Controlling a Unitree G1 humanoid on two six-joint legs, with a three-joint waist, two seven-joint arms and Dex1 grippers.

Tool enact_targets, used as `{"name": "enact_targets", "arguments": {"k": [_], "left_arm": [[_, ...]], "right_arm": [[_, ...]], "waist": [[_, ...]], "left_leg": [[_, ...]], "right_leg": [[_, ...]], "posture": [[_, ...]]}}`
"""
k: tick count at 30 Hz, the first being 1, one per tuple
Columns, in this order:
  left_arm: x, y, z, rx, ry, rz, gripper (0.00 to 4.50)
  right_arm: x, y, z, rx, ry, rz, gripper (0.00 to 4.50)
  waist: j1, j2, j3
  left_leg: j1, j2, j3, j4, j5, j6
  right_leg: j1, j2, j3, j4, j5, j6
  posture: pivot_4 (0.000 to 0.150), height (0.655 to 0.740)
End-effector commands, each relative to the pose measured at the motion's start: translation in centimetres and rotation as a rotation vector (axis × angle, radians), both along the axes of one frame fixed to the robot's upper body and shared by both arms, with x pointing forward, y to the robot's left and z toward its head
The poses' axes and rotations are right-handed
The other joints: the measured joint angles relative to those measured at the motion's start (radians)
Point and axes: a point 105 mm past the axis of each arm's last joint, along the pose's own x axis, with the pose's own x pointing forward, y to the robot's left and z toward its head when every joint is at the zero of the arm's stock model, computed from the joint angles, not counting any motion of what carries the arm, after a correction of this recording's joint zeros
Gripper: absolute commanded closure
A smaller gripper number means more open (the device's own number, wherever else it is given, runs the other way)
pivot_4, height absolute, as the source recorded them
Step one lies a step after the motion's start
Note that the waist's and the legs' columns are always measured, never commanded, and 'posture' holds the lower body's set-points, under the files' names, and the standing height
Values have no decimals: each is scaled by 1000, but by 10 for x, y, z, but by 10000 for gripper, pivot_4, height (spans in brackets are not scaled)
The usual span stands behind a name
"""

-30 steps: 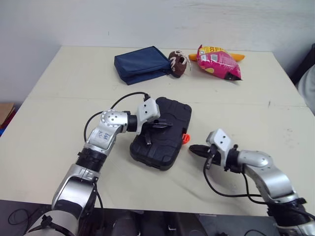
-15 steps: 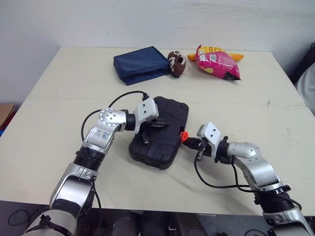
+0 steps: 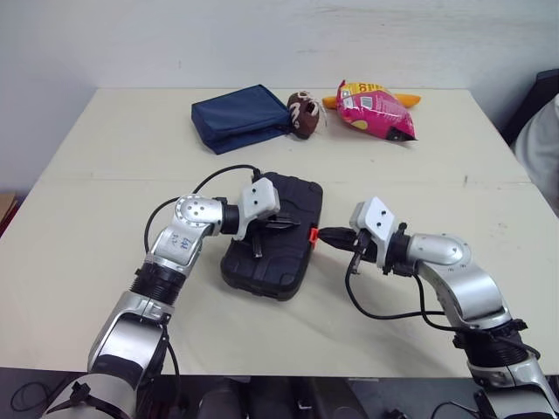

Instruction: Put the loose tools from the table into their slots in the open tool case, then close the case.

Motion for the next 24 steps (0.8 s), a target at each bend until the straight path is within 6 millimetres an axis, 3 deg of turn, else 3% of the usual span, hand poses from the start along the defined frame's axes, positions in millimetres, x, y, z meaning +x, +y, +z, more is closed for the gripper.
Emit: {"name": "enact_targets", "arguments": {"k": [1,5,6,8,12,16,18,22,24], "left_arm": [[-2,18,-46,70,110,73,44604],[1,33,7,-208,-37,112,44604],[-5,47,24,-275,-82,112,42325],[-16,68,39,-307,-118,121,36001],[-21,133,30,-135,-151,316,16918],[-33,228,25,-20,-109,633,73],[-41,249,25,10,-123,693,73],[-54,264,18,47,-92,738,73],[-58,262,21,24,-115,738,73]], "right_arm": [[-4,1,12,14,-50,31,45000],[2,-29,15,-21,-96,-34,45000],[3,-45,19,-27,-110,-71,45000],[4,-69,30,-40,-182,-120,38167],[1,-109,31,-115,-173,-173,19136],[-11,-149,40,-211,-217,-140,468],[-12,-166,44,-267,-214,-153,468],[-5,-181,63,-249,-268,-221,468],[-3,-183,64,-254,-278,-235,468]], "waist": [[0,0,-1],[-1,0,0],[-1,0,0],[-1,-1,2],[2,-2,4],[1,-3,5],[3,-2,5],[3,-2,5],[3,-2,5]], "left_leg": [[0,0,0,0,0,0],[0,0,1,0,0,0],[0,0,1,-1,0,0],[-2,0,1,-2,0,0],[-3,0,1,-6,1,-1],[-3,-2,1,-11,1,0],[-3,-2,1,-13,0,2],[-4,-2,2,-13,-2,4],[-4,-3,2,-13,-2,5]], "right_leg": [[0,0,0,0,0,0],[0,0,1,0,0,0],[-1,0,1,0,0,0],[-2,0,1,-1,0,0],[-4,0,0,-3,0,0],[-3,-2,0,-8,0,0],[-4,-2,0,-12,0,0],[-3,-4,-1,-16,0,0],[-3,-5,-1,-16,0,0]], "posture": [[1500,7400],[1500,7400],[1500,7400],[1500,7400],[1500,7400],[1500,7400],[1500,7400],[1500,7400],[1500,7400]]}}
